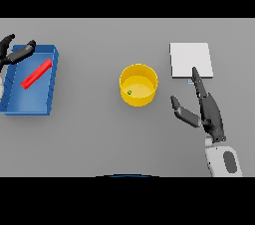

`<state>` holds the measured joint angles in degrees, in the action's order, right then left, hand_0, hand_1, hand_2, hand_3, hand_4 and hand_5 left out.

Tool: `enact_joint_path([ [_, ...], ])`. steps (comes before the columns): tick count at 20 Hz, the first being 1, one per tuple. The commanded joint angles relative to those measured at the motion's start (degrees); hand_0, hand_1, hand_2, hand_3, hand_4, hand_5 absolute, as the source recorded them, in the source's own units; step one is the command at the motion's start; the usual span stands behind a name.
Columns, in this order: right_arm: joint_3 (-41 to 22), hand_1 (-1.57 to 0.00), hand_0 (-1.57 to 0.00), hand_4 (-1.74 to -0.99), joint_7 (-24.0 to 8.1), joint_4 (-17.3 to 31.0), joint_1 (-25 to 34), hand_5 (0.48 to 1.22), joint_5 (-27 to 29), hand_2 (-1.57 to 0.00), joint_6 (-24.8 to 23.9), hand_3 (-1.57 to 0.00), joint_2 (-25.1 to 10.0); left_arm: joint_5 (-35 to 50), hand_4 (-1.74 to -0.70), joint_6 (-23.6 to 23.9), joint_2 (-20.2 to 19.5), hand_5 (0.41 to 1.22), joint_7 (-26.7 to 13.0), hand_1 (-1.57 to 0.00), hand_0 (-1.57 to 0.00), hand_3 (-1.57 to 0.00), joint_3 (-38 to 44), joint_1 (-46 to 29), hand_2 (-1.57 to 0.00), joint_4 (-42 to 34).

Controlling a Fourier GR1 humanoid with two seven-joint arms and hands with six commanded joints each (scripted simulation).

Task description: Pick up the red beaker and tilt it to pour out 1 green nut into yellow bowl. Pick up the yellow bowl and place it on the metallic measuring scale.

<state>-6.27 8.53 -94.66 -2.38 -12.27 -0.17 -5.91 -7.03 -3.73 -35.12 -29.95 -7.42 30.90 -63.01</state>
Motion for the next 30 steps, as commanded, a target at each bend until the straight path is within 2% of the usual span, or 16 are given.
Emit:
enact_joint_path([
  [1, -0.42, 0.0, 0.0, -1.144, -1.06, -0.09, -0.18, 0.644, -0.53, 0.0, -0.41, 0.0, 0.52, 0.21, -0.78, 0.2, -0.24, 0.631, 1.46, -0.07, -0.08, -0.07, 0.27, -0.55, -0.07, -0.51],
  [2, -0.97, 0.0, 0.0, -1.131, -3.29, -0.58, 0.22, 0.631, -2.98, 0.0, -1.44, 0.0, -0.12, 0.5, -0.78, 0.83, 0.35, 0.633, 1.79, -0.06, -0.06, -0.06, 0.49, -0.53, -0.06, -0.69],
  [3, -1.66, 0.0, 0.0, -1.115, -3.89, -0.36, 1.18, 0.638, -3.77, 0.0, -0.89, 0.0, -0.48, 0.64, -0.78, 1.47, 0.92, 0.635, 2.7, -0.05, -0.05, -0.05, 0.58, -0.48, -0.04, -0.91],
  [5, -2.63, 0.0, 0.0, -1.08, -1.94, 0.17, 3.14, 0.662, -4.47, 0.0, 2.48, 0.0, -3.69, 1.6, -0.79, 2.26, 1.53, 0.652, 4.16, -0.03, -0.03, -0.03, 1.36, -0.75, -0.03, -1.56],
  [9, -7.61, 0.0, 0.0, -1.128, -5.11, 3.28, 10.84, 0.637, -14.06, 0.0, 6.51, 0.0, -10.66, 2.14, -0.8, 2.68, 2.32, 0.673, 3.76, -0.01, -0.01, -0.01, 1.12, -1.52, -0.01, -3.63],
  [13, -13.76, 0.0, 0.0, -1.15, -3.01, 5.71, 17.84, 0.63, -23.35, 0.0, 10.2, 0.0, -16.09, 2.52, -0.81, 2.63, 2.58, 0.688, 3.18, 0.0, 0.0, 0.0, 1.23, -2.19, 0.0, -3.8],
  [14, -15.12, 0.0, 0.0, -1.152, -1.2, 6.28, 19.68, 0.632, -24.77, 0.0, 11.42, 0.0, -17.45, 2.72, -0.81, 2.3, 2.58, 0.688, 3.08, 0.0, 0.0, 0.0, 1.48, -1.6, 0.0, -2.91],
  [16, -18.11, 0.0, 0.0, -1.162, -0.51, 8.95, 23.44, 0.637, -27.87, 0.0, 13.2, 0.0, -18.02, 3.05, -0.81, 1.78, 1.95, 0.689, 4.08, 0.0, 0.0, 0.0, 1.84, -2.21, 0.0, -3.2],
  [18, -20.65, 0.0, 0.0, -1.164, 1.53, 12.1, 26.75, 0.641, -30.41, 0.0, 14.28, 0.0, -18.59, 2.97, -0.81, 1.93, 2.49, 0.689, 4.43, 0.0, 0.0, 0.0, 1.62, -2.17, 0.0, -2.94],
  [20, -23.14, 0.0, 0.0, -1.156, 1.86, 15.33, 30.01, 0.642, -32.37, 0.0, 15.58, 0.0, -17.63, 3.07, -0.81, 1.73, 2.26, 0.692, 3.7, 0.0, 0.0, 0.0, 1.69, -1.94, 0.0, -3.34],
  [21, -23.75, 0.0, 0.0, -1.153, 3.74, 16.62, 31.09, 0.639, -32.77, 0.0, 16.11, 0.0, -18.28, 3.1, -0.81, 1.79, 2.19, 0.695, 3.97, 0.0, 0.0, 0.0, 1.81, -1.89, 0.0, -3.36],
  [23, -25.49, 0.0, 0.0, -1.156, 5.5, 18.83, 32.85, 0.642, -33.62, 0.0, 17.6, 0.0, -18.18, 3.53, -0.81, 1.2, 2.03, 0.695, 3.75, 0.0, 0.0, 0.0, 1.95, -2.15, 0.0, -3.39],
  [27, -28.71, 0.0, 0.0, -1.161, 6.62, 24.65, 37.23, 0.658, -35.57, 0.0, 19.97, 0.0, -16.49, 3.32, -0.81, 1.37, 1.98, 0.696, 3.85, 0.0, 0.0, 0.0, 1.93, -2.16, 0.0, -3.49],
  [30, -30.85, 0.0, 0.0, -1.164, 5.8, 26.41, 39.4, 0.67, -36.58, 0.0, 23.05, 0.0, -15.41, 2.92, -0.81, 1.23, 1.54, 0.7, 4.31, 0.0, 0.0, 0.0, 1.89, -2.19, 0.0, -3.15],
])
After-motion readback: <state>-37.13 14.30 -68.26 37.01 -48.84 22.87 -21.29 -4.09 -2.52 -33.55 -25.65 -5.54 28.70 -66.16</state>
